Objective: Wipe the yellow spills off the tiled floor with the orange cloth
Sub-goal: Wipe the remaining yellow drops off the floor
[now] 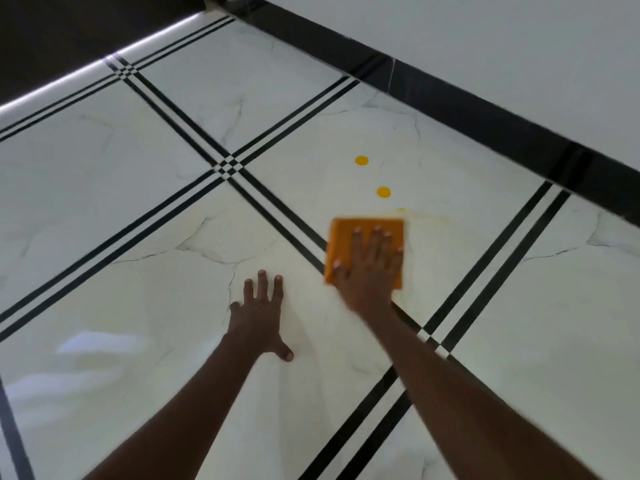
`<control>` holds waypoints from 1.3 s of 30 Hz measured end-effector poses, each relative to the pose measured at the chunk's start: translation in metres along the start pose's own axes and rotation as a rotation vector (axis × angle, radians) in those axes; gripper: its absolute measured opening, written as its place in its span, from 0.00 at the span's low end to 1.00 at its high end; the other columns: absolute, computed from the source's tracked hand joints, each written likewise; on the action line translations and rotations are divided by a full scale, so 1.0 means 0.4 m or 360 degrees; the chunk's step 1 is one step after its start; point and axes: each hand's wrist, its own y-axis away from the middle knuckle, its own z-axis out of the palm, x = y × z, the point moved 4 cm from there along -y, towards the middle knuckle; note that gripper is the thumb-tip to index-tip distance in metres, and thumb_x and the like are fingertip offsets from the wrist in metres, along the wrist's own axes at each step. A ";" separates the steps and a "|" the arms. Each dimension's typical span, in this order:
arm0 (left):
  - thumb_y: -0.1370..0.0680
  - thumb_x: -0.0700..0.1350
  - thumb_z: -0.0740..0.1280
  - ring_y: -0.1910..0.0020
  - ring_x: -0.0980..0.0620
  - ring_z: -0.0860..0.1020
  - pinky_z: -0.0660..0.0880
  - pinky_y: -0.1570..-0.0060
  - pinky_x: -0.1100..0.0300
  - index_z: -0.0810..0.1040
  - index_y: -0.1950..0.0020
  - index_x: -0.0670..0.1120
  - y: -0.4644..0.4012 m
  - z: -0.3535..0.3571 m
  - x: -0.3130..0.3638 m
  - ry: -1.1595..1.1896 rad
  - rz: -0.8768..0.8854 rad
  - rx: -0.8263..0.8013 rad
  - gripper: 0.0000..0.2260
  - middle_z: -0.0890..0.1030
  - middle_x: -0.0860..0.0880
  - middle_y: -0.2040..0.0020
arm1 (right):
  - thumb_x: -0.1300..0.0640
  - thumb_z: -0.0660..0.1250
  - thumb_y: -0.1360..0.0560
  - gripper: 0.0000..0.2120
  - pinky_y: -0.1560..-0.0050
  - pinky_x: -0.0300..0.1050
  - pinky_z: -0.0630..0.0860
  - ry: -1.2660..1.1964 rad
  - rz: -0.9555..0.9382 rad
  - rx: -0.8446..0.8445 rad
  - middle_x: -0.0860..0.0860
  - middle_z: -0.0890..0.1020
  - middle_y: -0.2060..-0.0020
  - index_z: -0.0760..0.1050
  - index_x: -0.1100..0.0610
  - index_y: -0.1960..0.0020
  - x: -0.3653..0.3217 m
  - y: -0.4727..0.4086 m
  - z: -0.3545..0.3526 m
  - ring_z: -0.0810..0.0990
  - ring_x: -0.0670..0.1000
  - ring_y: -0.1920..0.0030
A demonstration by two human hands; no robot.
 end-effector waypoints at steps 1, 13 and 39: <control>0.37 0.64 0.78 0.20 0.36 0.42 0.60 0.27 0.39 0.32 0.20 0.48 -0.003 -0.011 -0.001 0.0013 0.0006 0.0023 0.65 0.33 0.41 0.20 | 0.37 0.51 0.20 0.37 0.22 0.70 0.47 0.0021 -0.0125 -0.0047 0.63 0.54 0.18 0.53 0.54 0.17 -0.016 0.059 0.001 0.51 0.67 0.19; 0.38 0.71 0.75 0.20 0.36 0.37 0.55 0.26 0.37 0.31 0.20 0.49 -0.066 -0.027 -0.014 -0.0002 0.0025 0.0149 0.67 0.30 0.40 0.21 | 0.31 0.50 0.21 0.43 0.23 0.73 0.42 -0.0120 0.0515 -0.0286 0.64 0.42 0.18 0.41 0.55 0.16 0.328 -0.220 -0.099 0.41 0.68 0.19; 0.36 0.63 0.78 0.20 0.38 0.37 0.51 0.23 0.38 0.31 0.20 0.50 -0.146 -0.094 -0.096 0.0198 -0.0091 0.0241 0.65 0.31 0.42 0.20 | 0.35 0.53 0.22 0.37 0.24 0.72 0.56 0.0113 -0.0308 -0.0244 0.64 0.63 0.21 0.60 0.53 0.19 -0.108 -0.151 0.029 0.62 0.68 0.22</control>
